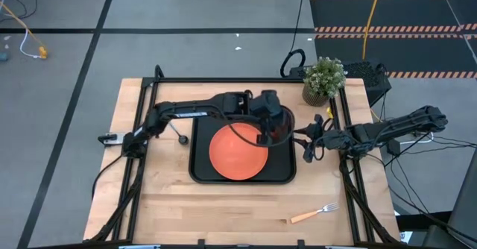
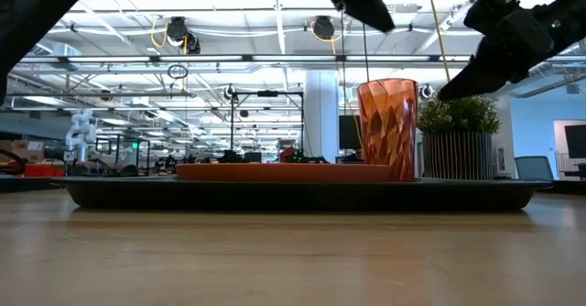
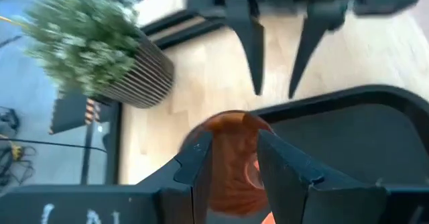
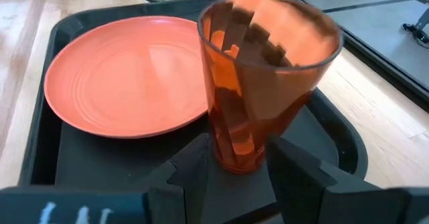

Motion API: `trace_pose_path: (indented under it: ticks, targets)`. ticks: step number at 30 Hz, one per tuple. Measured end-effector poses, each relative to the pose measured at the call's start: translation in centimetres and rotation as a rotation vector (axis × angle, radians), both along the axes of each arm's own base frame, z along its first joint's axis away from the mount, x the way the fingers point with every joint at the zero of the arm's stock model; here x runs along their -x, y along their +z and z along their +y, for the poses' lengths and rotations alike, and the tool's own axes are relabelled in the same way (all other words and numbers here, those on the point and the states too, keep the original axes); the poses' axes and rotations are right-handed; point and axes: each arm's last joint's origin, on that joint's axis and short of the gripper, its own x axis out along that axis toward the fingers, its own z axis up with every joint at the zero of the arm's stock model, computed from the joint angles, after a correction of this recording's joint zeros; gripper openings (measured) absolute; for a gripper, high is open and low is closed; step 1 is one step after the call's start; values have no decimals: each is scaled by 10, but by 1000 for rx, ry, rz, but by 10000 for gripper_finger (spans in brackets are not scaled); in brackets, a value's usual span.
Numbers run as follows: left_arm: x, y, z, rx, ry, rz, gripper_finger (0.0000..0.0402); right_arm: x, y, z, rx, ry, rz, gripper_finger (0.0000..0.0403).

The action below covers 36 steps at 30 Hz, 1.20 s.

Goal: Pick and place plate/cup/fork/spoon on tray
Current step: Put the orange cup on the black serving tray to the top right of the orange plate

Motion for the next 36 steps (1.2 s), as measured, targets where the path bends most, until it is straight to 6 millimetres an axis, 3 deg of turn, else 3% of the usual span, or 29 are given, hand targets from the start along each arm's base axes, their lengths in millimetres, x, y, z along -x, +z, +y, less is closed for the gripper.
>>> trace_pose_path:
  ticks: [4, 11, 20, 26, 31, 34, 36]
  targets:
    - [16, 24, -2, 13, 33, -37, 120, 1, -9, 0, 10, 8, 0, 139]
    - [44, 50, -8, -17, 91, -13, 120, -2, -5, 1, 121, 79, -10, 139]
    - [53, 83, -2, 207, -119, -230, 120, -8, 13, 4, 152, 187, -134, 139]
    - [36, 58, 1, 273, -86, -315, 120, -9, 28, 4, 191, 198, -129, 139]
    - [23, 27, -4, 323, -106, -579, 120, -8, 38, 3, 220, 180, -97, 139]
    - [34, 13, -6, 334, -105, -698, 119, -7, 35, 3, 199, 174, -72, 139]
    - [51, 18, -8, 290, -76, -804, 120, -6, 33, 3, 182, 168, -50, 139]
